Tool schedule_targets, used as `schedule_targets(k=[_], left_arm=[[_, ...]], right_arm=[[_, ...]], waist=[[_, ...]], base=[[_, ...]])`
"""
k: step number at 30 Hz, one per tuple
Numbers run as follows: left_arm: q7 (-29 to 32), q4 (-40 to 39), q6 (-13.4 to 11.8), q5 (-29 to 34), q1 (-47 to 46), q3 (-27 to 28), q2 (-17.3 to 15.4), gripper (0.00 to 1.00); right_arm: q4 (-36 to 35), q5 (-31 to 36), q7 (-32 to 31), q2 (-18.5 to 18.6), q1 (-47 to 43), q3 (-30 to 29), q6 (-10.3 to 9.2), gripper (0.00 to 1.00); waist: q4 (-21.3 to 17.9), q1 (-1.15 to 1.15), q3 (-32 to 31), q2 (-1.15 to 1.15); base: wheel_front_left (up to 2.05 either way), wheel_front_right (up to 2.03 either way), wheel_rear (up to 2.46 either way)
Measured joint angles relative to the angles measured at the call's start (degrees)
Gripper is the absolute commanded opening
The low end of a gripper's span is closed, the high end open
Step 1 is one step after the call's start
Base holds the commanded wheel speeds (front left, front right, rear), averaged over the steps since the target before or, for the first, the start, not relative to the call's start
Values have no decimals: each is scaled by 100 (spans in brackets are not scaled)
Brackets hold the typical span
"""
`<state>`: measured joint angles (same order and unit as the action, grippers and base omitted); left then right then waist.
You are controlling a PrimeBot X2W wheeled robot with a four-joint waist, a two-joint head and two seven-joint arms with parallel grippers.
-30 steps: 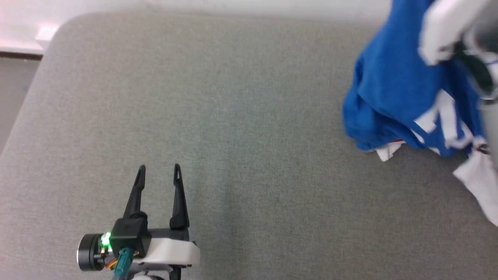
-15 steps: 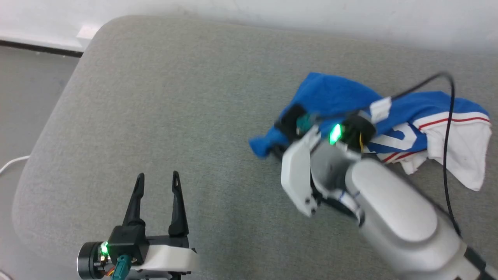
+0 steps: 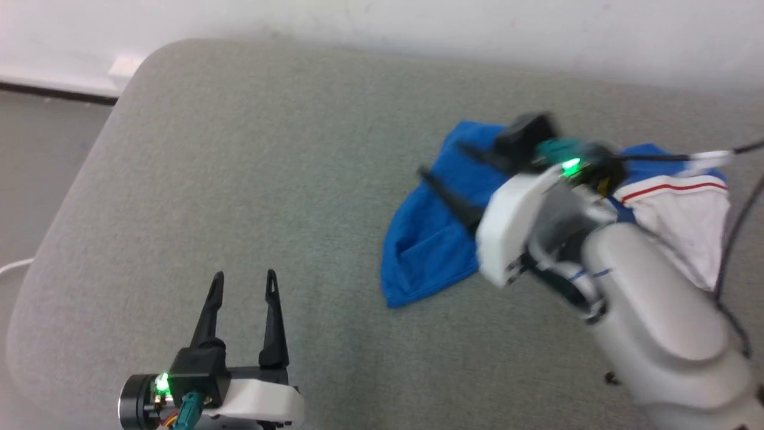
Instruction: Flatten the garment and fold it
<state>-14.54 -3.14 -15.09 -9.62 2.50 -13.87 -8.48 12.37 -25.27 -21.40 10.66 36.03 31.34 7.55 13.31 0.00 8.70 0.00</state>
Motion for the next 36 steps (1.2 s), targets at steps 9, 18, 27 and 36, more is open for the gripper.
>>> schedule_targets(k=[9,18,27,36], left_arm=[[124,-232,33,4,245,7,-204,100],[97,-380,-23,11,428,9,-255,100],[432,-579,276,138,-179,-201,-506,100],[2288,1,1580,415,-3009,-1091,-584,100]], right_arm=[[-1692,1258,770,-169,-1606,-2936,-1,100],[-2706,1389,1523,-754,-3919,-5142,-1,100],[-2092,955,2074,-762,-4233,-5131,-1,100],[-2083,966,2145,-762,-3763,-5050,-1,100]], waist=[[-476,-1,-283,0],[-988,0,-234,0],[-1472,0,18,0],[-1646,1,507,0]], base=[[0,0,0],[0,0,0],[0,0,0],[0,0,0]])
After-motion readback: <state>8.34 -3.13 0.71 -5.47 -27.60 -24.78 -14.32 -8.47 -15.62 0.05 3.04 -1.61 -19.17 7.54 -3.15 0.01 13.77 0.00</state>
